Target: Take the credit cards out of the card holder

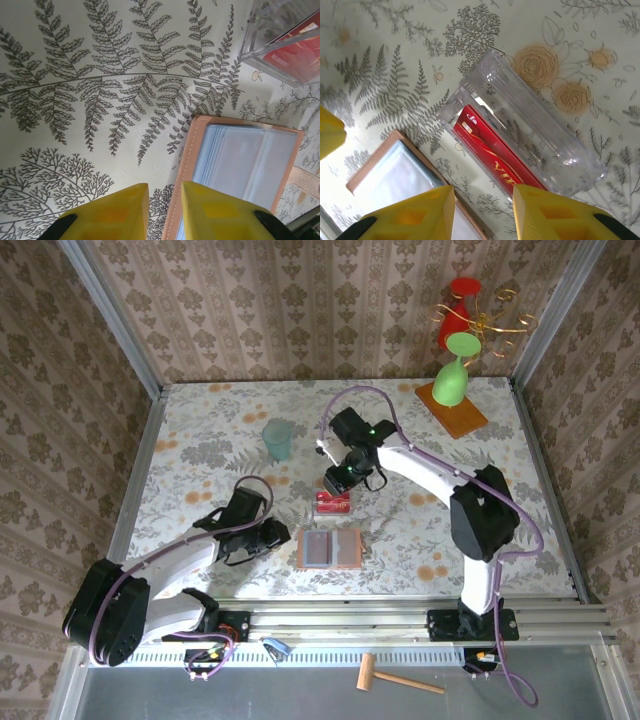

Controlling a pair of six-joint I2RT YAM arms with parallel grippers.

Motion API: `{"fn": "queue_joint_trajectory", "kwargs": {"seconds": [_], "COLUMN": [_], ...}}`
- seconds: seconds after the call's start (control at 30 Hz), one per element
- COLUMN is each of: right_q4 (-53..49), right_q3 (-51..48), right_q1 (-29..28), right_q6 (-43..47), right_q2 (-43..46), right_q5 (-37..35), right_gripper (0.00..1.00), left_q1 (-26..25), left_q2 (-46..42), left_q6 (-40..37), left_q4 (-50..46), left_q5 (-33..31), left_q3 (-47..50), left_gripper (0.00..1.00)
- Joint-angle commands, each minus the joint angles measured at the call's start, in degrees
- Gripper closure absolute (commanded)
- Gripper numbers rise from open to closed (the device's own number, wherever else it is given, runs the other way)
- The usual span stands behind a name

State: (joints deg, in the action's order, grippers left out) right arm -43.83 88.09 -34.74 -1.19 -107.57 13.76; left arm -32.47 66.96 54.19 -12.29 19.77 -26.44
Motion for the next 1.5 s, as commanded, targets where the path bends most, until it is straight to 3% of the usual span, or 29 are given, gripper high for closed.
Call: {"fn": "queue_joint_trajectory", "kwargs": {"seconds": [0.0, 0.2, 0.4, 1.07, 1.47], "right_q4": [10.42, 11.95, 21.38, 26.82, 27.94], "right_q3": [-4.8, -10.61, -19.61, -31.27, -32.77], "right_q1": [0.2, 0.16, -2.3, -10.37, -11.88], "right_q6": [-20.64, -39.26, -48.3, -53.29, -53.56], "right_q2": [4.97, 7.87, 12.91, 14.32, 12.08], "right_q5": [0.31, 2.5, 6.28, 7.77, 8.29], "right_gripper": [0.64, 0.66, 0.67, 0.74, 0.76], "left_q1": [0.39, 0.3, -0.3, -4.87, -5.03], "left_q2": [1.01, 3.3, 4.23, 4.87, 8.69], "left_q6": [-1.39, -1.15, -0.93, 0.69, -0.4], "left_q4": [1.46, 4.52, 7.25, 9.72, 10.47], "left_q5": [0.93, 2.96, 4.72, 6.6, 7.3], "left_q3": [-1.69, -2.3, -2.22, 1.89, 2.36], "left_gripper": [0.76, 0.76, 0.77, 0.93, 0.95]}}
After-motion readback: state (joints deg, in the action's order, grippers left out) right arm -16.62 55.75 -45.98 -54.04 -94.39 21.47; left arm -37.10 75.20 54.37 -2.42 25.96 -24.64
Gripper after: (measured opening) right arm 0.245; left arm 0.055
